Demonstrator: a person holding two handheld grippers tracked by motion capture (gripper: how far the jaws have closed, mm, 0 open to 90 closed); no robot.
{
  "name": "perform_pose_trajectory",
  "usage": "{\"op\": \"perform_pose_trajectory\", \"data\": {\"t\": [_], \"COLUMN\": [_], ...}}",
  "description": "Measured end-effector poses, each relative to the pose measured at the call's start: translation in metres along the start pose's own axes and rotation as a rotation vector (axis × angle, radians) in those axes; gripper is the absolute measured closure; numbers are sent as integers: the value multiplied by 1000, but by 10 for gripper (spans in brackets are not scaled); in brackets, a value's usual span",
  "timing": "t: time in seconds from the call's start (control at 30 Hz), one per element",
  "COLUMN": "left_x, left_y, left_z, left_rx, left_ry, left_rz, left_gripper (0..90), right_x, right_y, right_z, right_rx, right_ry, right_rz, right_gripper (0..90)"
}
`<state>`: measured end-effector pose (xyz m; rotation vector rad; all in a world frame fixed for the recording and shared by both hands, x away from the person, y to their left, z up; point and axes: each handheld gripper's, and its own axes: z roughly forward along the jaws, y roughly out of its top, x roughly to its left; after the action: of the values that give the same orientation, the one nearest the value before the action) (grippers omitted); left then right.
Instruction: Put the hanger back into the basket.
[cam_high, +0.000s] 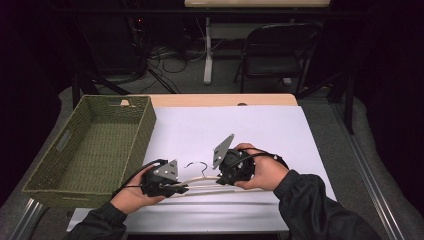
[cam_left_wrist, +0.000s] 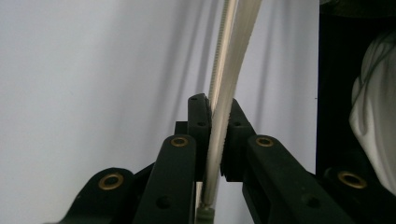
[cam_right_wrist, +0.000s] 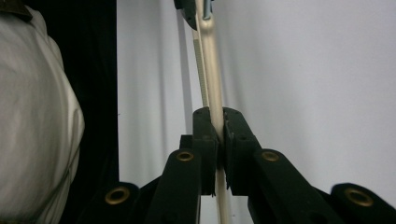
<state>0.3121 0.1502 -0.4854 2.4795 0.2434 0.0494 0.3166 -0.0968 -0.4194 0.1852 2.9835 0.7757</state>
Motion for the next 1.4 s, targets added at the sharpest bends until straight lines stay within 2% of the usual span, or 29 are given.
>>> {"op": "perform_pose_trajectory", "data": {"t": [0.17, 0.33, 0.4, 0.43, 0.47, 0.5, 0.6, 0.7, 0.87, 1.03, 1.13, 1.23, 1.4], "left_x": [-3, -5, -6, -6, -6, -7, -9, -11, -10, -7, -4, 2, 21], "left_y": [-1, -1, -1, -3, -3, -3, -4, -4, -6, -8, -10, -14, -28], "left_z": [-3, -5, -6, -9, -9, -14, -20, -31, -53, -83, -102, -120, -149], "left_rx": [-7, -24, -24, -25, -25, -24, -31, -50, -98, -133, -152, -161, -183], "left_ry": [-1, 0, 14, 21, 21, 34, 38, 48, 62, 98, 124, 168, 223], "left_rz": [26, 21, 16, 1, 1, -21, -32, -61, -116, -154, -163, -172, -214], "left_gripper": [863, 867, 868, 868, 868, 868, 868, 868, 868, 867, 868, 868, 867], "right_x": [-3, -6, -8, -10, -10, -12, -14, -16, -21, -24, -24, -26, -28], "right_y": [-1, -2, -3, -5, -5, -9, -14, -21, -34, -47, -52, -59, -71], "right_z": [-1, -1, -4, -6, -6, -10, -16, -25, -38, -54, -58, -62, -61], "right_rx": [-11, -25, -43, -68, -68, -93, -111, -153, -193, -244, -257, -255, -231], "right_ry": [-7, -5, -12, -23, -23, -43, -55, -78, -108, -143, -153, -172, -183], "right_rz": [3, 12, 39, 54, 54, 75, 91, 121, 166, 202, 214, 238, 259], "right_gripper": [832, 812, 726, 612, 612, 524, 512, 475, 476, 467, 464, 463, 461]}}
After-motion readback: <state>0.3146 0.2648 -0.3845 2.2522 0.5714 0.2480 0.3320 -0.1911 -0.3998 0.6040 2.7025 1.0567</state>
